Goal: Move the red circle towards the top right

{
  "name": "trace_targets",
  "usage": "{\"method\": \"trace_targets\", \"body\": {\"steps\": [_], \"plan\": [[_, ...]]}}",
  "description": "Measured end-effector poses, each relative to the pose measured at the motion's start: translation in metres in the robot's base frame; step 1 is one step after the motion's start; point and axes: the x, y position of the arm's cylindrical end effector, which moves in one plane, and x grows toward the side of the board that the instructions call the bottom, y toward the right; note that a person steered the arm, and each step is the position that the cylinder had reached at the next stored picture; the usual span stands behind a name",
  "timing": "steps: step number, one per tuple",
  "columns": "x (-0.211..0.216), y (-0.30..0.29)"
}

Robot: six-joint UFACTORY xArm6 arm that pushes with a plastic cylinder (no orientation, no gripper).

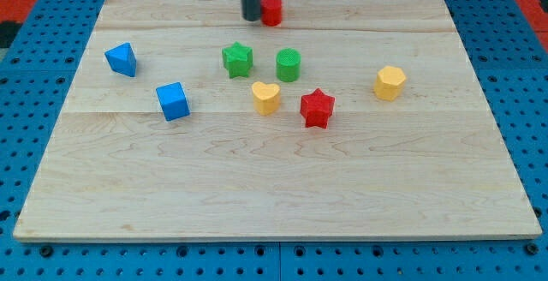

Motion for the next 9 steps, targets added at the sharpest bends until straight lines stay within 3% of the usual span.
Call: {"method": "trace_targets", "body": {"steps": [1, 3, 4, 6, 7, 9], "plan": [[-0.002, 0.051], [-0.030, 0.006], [-0.044, 0.015], [-0.046, 0.130], [-0.040, 0.153], [0.010, 0.162]]}}
